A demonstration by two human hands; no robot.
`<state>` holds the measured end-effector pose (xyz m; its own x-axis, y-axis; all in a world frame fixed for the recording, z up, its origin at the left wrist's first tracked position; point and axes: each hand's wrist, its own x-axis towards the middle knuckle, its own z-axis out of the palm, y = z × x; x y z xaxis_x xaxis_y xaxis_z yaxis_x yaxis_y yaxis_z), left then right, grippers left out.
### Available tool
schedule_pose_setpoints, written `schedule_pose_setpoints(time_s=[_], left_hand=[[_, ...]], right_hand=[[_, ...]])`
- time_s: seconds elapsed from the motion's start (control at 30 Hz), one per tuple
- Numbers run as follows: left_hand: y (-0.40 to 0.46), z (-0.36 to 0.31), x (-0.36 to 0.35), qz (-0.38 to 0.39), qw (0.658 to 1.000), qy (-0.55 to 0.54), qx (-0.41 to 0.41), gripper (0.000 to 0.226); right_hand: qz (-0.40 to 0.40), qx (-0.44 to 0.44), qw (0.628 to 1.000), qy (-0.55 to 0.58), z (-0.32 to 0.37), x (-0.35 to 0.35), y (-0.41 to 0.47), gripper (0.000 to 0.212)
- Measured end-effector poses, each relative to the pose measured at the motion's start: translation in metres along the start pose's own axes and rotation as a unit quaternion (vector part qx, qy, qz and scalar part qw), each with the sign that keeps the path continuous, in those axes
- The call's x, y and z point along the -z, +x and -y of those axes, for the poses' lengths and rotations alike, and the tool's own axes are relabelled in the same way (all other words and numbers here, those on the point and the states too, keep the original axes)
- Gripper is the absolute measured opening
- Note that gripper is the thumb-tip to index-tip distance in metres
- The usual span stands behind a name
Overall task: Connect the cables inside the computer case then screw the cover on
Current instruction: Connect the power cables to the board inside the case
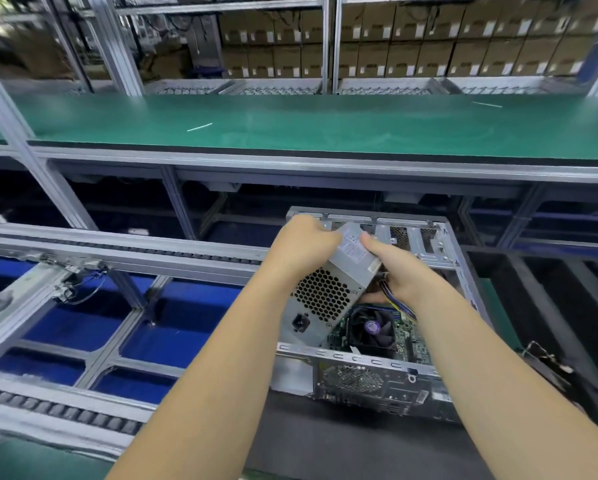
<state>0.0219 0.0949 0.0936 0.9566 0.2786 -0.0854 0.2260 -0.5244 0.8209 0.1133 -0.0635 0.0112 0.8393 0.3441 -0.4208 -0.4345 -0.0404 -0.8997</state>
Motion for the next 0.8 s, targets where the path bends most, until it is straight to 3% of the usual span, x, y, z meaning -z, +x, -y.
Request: schedule_pose_setpoints(time_s=[0.13,0.27,0.4,0.63,0.7,0.8], left_hand=[[0.01,0.005,-0.008,0.015,0.992,0.127,0.018,0.042],[0.015,0.021,-0.011,-0.051,0.988,0.14,0.036,0.038],[0.016,0.021,-0.008,-0.103,0.968,0.229,0.026,0.031],[0.011,0.052,-0.018,-0.044,0.945,0.323,0.029,0.027],[0.013,0.058,-0.024,-0.065,0.934,0.351,0.001,0.024],[0.02,0.061,-0.031,-0.116,0.933,0.333,-0.069,0.024]], right_hand=[[0.002,0.014,0.998,-0.064,-0.001,-0.005,-0.001,0.052],[0.008,0.012,0.997,-0.079,0.0,-0.013,0.002,0.052],[0.043,-0.004,0.997,-0.06,-0.018,-0.027,0.007,0.043],[0.03,-0.001,0.99,-0.134,-0.046,-0.048,0.023,0.044],[0.012,0.033,0.972,-0.234,-0.052,-0.052,0.03,0.043],[0.008,0.08,0.893,-0.444,-0.05,-0.054,0.035,0.048]])
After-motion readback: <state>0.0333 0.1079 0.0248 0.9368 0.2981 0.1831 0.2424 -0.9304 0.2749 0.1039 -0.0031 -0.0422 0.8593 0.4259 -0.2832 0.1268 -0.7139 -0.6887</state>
